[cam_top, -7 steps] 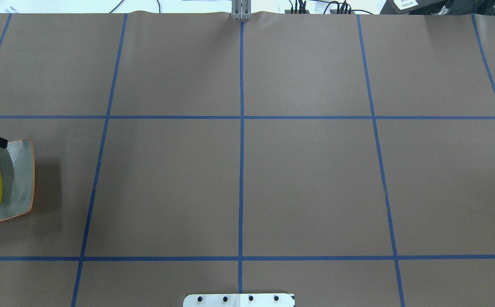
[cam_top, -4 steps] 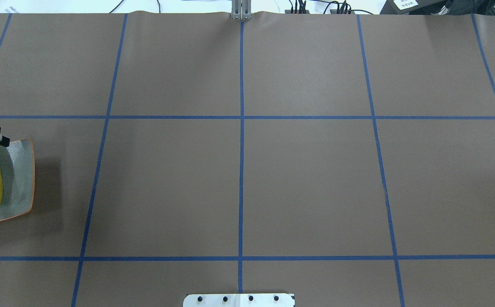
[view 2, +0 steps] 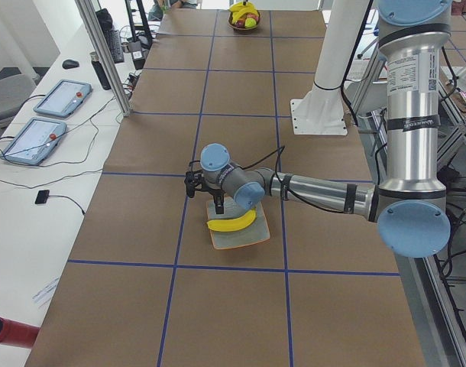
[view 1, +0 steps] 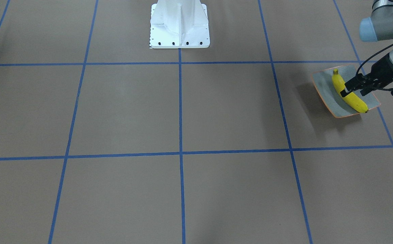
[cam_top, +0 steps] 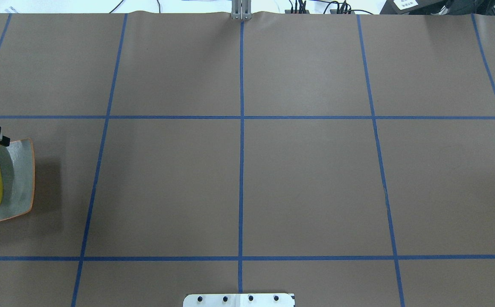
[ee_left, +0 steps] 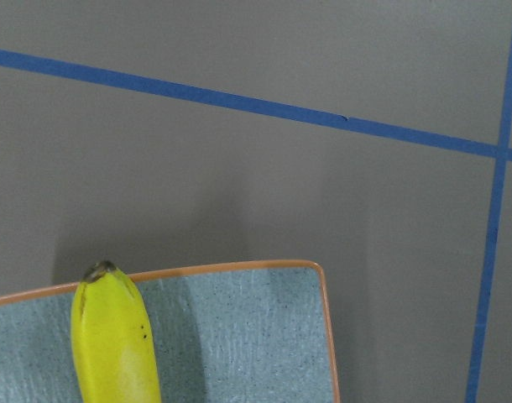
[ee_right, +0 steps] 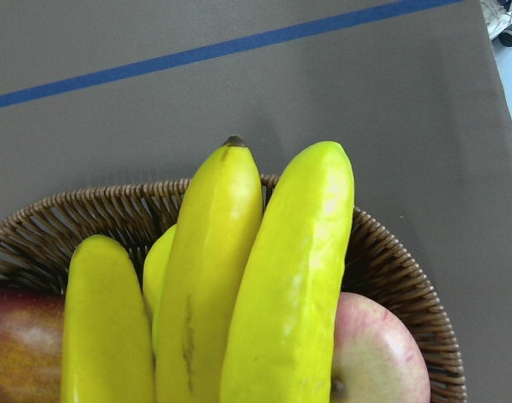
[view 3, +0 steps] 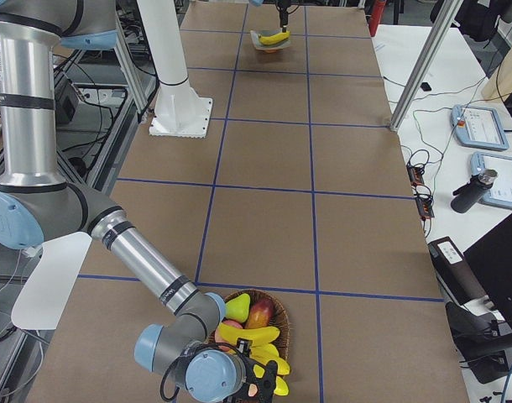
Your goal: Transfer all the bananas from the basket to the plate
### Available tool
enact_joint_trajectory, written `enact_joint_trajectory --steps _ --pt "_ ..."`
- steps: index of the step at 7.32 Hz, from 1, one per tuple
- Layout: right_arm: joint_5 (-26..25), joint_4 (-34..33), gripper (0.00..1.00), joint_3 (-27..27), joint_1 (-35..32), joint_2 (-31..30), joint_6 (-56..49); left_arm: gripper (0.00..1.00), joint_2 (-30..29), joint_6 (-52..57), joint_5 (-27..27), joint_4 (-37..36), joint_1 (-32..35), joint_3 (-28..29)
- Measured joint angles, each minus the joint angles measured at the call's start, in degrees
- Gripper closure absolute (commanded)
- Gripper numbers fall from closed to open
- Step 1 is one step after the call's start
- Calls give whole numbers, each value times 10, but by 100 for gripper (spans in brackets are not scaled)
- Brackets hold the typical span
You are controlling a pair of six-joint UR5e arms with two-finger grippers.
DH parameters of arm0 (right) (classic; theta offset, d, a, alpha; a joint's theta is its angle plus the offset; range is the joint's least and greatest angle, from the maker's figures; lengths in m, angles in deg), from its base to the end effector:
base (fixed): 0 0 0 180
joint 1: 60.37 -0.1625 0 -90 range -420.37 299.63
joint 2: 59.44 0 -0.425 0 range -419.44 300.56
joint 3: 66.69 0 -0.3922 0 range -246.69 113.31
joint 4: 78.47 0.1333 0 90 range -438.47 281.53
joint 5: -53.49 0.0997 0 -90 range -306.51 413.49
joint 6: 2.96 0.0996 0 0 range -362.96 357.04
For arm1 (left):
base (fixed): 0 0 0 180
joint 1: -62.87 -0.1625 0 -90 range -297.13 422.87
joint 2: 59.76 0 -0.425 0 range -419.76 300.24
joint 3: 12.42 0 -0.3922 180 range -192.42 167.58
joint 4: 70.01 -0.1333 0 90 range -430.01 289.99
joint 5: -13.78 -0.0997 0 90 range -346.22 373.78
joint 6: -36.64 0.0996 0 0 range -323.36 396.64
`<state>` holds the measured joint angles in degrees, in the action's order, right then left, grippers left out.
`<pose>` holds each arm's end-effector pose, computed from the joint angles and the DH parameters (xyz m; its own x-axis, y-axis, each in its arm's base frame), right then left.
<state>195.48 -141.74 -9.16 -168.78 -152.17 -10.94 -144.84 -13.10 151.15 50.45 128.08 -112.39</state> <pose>0.1751 -0.3526 0.8884 0.5857 0.1714 0.7922 -0.2333 0.9717 -0.0377 0.1445 -0.4560 0.5484 0.5420 -0.1297 -0.8303 0.1119 0.9904 -0.0817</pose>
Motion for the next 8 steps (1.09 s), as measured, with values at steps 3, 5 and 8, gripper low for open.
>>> enact_joint_trajectory --steps 3,5,8 --pt "3 0 27 -5 0 0 1 1 0 0 0 0 0 -2" --pt "4 0 77 -6 0 -1 2 1 0 0 0 0 1 -4" --pt "9 0 100 -3 0 1 2 1 2 0 0 1 1 -6"
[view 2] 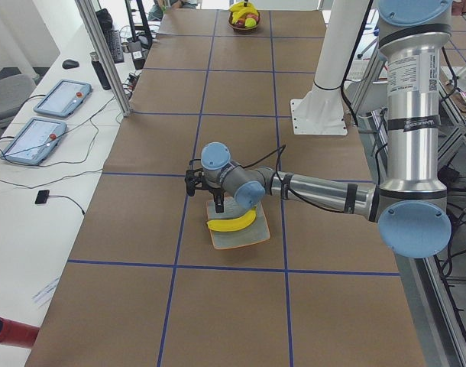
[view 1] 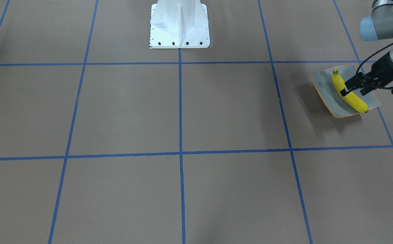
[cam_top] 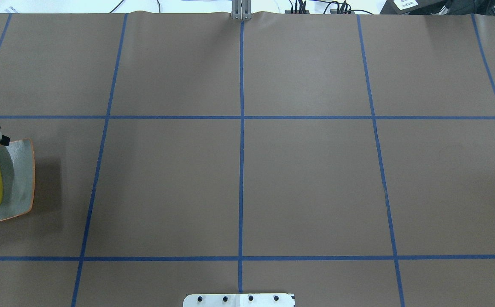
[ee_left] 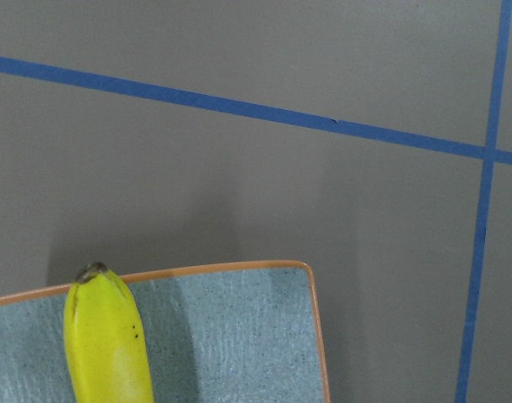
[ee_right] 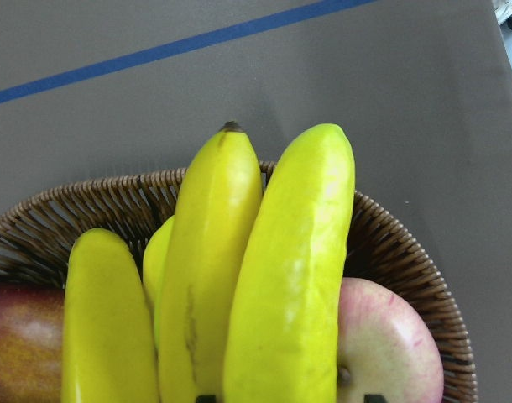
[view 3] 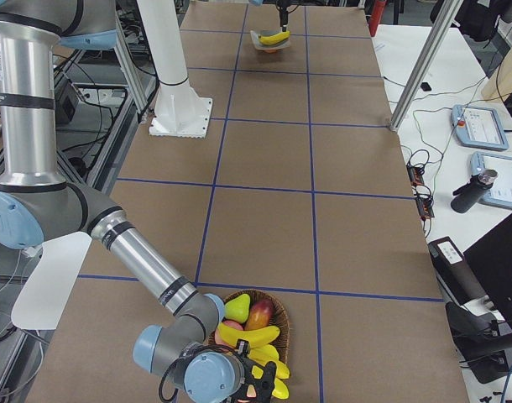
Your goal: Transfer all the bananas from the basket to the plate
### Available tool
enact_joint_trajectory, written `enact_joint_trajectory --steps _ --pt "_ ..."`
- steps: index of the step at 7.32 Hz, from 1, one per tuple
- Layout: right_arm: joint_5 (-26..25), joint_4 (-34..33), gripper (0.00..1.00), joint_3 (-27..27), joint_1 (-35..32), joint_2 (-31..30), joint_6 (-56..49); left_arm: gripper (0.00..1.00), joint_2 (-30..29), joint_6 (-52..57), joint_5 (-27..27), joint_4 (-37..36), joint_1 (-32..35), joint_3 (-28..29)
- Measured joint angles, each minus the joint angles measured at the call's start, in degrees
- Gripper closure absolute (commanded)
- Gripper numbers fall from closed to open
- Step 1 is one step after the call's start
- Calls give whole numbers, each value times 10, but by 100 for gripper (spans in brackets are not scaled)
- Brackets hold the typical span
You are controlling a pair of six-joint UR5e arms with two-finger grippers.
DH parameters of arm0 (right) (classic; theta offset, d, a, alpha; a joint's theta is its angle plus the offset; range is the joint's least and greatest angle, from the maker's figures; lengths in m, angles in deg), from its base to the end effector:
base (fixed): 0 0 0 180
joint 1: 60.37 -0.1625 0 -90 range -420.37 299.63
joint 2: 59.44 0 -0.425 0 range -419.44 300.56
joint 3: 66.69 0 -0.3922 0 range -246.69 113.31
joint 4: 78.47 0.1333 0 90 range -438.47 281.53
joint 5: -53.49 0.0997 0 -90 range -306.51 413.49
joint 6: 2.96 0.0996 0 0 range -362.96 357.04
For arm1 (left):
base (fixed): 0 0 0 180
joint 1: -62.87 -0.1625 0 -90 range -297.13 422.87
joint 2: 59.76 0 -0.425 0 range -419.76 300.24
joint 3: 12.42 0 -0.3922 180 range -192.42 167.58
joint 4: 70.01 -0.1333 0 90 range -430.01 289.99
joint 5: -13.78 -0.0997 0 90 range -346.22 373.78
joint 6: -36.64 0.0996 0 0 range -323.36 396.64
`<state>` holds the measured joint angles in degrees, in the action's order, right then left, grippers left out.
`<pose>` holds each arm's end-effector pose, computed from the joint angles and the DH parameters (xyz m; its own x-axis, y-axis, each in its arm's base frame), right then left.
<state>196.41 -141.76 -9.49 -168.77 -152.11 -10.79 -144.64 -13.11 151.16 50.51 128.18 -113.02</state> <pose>0.1739 -0.3521 0.8892 0.5713 0.1750 0.8019 -0.2363 0.9707 -0.0435 0.1430 -0.4546 0.5443 0.5387 -0.1243 -0.8333 0.1133 0.9908 -0.0746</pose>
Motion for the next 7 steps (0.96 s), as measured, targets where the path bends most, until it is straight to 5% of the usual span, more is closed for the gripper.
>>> enact_joint_trajectory --steps 4,7 --pt "12 -9 100 29 -14 11 0 1 1 -5 1 1 0 -2" --pt "25 -68 100 103 -36 10 -3 1 -1 -7 2 2 -1 -2"
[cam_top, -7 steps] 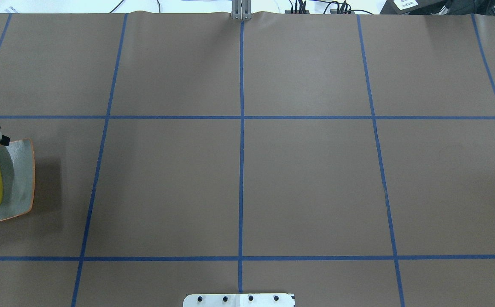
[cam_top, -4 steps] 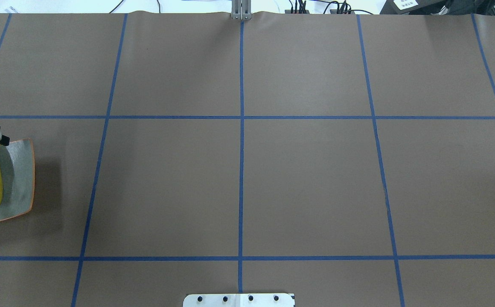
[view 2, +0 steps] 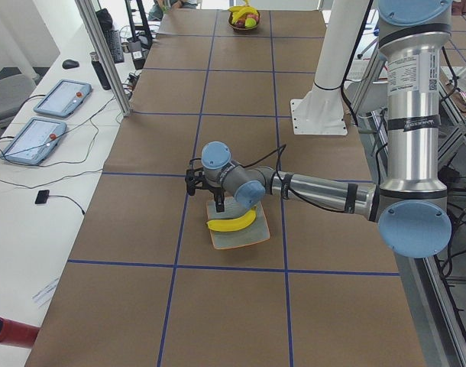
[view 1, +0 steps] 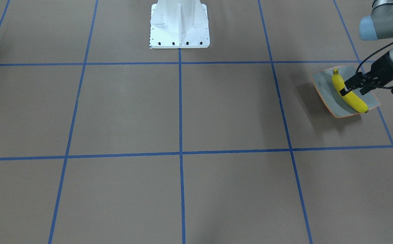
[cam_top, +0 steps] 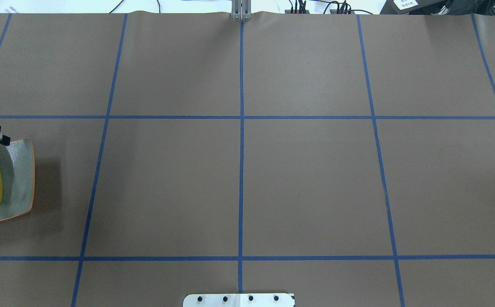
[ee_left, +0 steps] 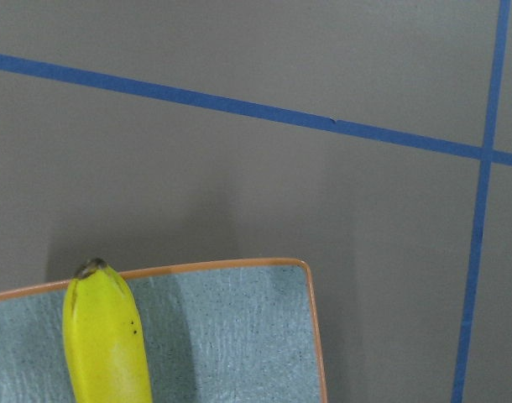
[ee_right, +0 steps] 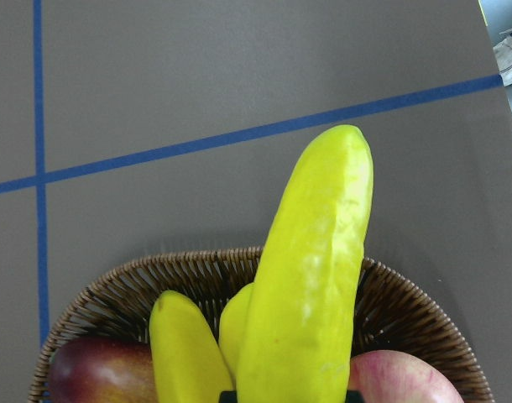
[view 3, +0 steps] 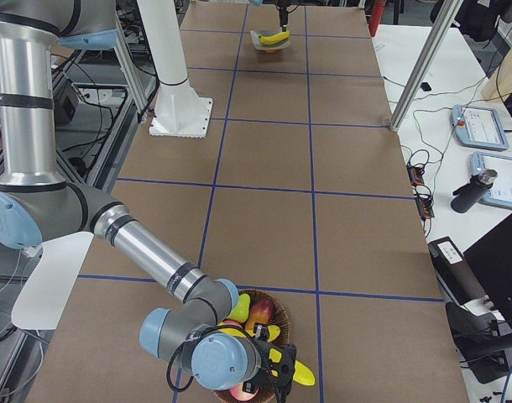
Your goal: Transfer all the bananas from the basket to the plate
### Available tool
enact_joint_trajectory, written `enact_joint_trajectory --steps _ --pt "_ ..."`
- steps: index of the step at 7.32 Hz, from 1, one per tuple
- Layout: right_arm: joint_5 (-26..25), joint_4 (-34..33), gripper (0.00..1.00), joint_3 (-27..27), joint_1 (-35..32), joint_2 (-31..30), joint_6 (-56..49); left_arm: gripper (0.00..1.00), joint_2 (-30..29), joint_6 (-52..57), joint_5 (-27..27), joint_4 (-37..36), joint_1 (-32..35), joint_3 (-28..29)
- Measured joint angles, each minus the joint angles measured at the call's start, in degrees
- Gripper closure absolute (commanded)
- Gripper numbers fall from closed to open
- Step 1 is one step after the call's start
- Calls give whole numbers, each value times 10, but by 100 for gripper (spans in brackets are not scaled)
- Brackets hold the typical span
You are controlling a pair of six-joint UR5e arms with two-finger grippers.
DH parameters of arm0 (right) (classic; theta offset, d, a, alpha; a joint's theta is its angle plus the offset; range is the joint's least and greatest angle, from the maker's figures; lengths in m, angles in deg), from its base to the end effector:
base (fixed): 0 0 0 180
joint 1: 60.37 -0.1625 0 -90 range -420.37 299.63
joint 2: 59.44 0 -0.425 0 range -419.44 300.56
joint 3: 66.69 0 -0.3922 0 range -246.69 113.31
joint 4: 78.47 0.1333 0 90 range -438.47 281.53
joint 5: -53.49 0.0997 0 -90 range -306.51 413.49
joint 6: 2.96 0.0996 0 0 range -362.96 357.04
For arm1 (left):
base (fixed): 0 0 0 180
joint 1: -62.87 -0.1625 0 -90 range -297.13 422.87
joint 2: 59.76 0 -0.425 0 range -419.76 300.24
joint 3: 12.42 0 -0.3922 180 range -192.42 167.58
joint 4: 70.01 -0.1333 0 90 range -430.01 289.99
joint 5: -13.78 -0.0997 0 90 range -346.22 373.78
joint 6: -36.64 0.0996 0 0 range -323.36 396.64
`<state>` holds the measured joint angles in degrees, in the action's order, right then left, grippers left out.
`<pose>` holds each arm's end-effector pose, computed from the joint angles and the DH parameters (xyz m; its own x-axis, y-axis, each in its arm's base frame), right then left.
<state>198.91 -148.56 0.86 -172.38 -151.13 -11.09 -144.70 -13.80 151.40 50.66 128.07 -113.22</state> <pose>0.2127 -0.3893 0.8114 0.5512 0.1355 0.8233 -0.2988 0.9533 0.0431 0.1441 -0.4543 0.5415 0.5328 -0.1297 -0.8362 0.1150 0.9901 -0.0803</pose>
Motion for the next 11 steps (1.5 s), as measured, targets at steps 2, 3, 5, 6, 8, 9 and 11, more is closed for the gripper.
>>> enact_joint_trajectory --steps 2,3,5,6,8,9,11 --pt "13 -13 100 36 10 10 35 1 -12 0 3 -1 0 5" --pt "34 -10 100 43 30 26 76 1 -29 0 4 -2 -1 16" --pt "64 1 100 68 94 68 163 1 -76 -1 6 -4 -1 48" --pt "68 9 100 91 135 92 221 1 -97 -2 6 -6 -1 61" --pt "43 19 100 117 212 153 330 1 -122 -3 6 -7 -1 83" --pt "10 21 100 128 254 181 380 1 -132 -3 6 -7 -1 91" --pt "-72 26 100 166 345 226 504 1 -156 -20 6 -8 -1 102"
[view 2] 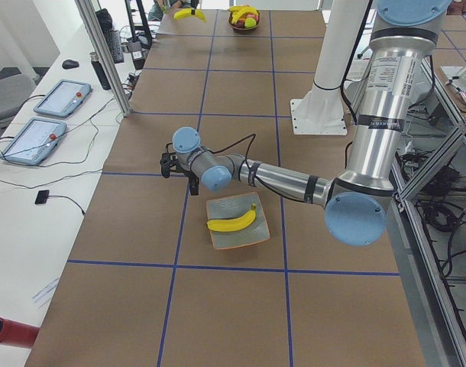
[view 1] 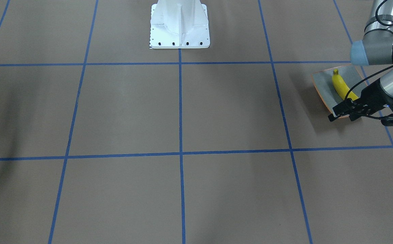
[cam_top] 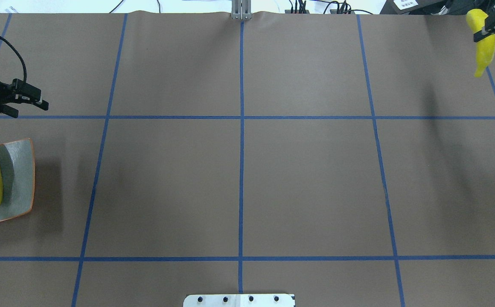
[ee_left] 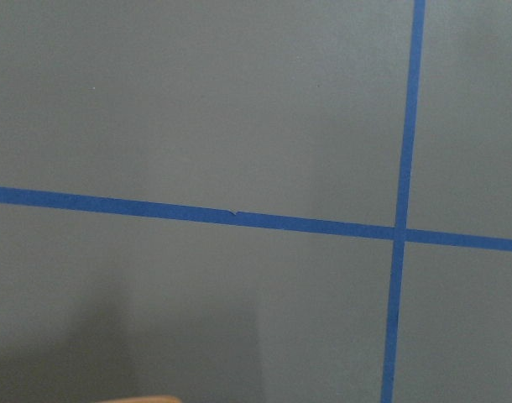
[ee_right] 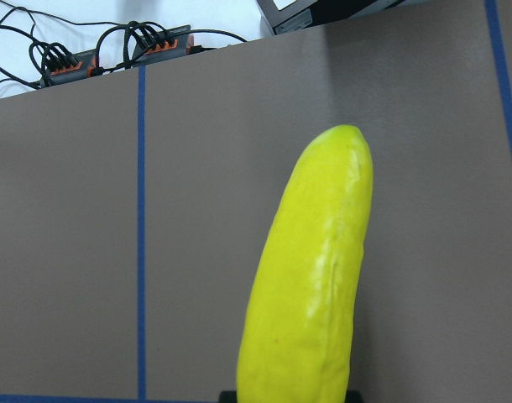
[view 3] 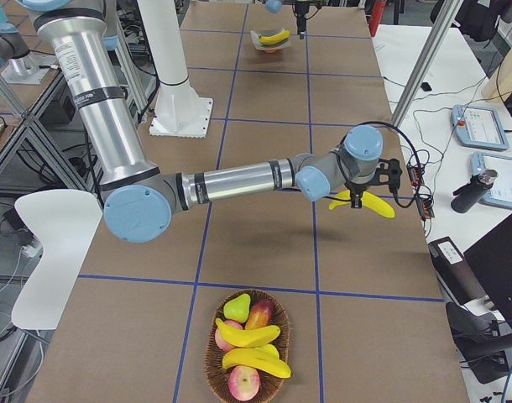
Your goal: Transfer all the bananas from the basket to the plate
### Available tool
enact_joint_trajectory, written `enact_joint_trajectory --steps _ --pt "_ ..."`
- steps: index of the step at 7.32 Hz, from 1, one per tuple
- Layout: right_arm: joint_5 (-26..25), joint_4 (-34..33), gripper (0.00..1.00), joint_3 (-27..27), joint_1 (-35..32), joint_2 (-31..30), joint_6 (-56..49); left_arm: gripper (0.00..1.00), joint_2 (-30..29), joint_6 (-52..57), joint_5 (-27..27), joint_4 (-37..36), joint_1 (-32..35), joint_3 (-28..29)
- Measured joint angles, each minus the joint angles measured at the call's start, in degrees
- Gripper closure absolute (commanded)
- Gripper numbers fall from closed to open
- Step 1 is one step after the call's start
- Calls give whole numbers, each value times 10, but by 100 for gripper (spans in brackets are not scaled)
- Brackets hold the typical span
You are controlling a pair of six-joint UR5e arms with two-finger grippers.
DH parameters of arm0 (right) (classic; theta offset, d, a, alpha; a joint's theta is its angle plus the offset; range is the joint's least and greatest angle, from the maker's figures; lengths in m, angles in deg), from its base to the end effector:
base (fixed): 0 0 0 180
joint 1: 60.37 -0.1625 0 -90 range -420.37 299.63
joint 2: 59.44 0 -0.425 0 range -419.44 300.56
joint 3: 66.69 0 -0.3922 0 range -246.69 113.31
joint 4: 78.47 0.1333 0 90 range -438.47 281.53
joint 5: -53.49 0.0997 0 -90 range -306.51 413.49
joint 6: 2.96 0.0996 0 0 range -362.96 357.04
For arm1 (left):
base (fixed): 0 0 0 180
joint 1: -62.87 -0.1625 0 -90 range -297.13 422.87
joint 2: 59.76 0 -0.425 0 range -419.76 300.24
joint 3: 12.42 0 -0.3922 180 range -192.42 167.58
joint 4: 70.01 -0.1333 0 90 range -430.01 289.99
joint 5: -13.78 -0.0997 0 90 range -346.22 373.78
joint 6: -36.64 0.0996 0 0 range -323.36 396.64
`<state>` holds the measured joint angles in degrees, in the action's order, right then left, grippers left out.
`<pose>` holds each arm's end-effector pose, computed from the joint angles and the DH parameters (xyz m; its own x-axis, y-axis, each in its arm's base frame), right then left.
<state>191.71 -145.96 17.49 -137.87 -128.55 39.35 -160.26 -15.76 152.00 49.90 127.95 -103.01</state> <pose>-0.0830 -0.6471 0.4494 0.5237 0.0858 0.8476 -0.2448 0.9681 0.0532 0.1913 -0.5519 0.4896 0.4948 -0.1003 -0.8632 0.1214 0.9916 -0.0456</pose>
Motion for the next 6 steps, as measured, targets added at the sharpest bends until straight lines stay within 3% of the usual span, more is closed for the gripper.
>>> enact_joint_trajectory --steps 2,6 --pt "-57 11 100 36 82 42 132 1 -49 -51 0 1 -3 18" --pt "-114 188 100 47 198 69 379 1 -155 -207 0 12 -66 24"
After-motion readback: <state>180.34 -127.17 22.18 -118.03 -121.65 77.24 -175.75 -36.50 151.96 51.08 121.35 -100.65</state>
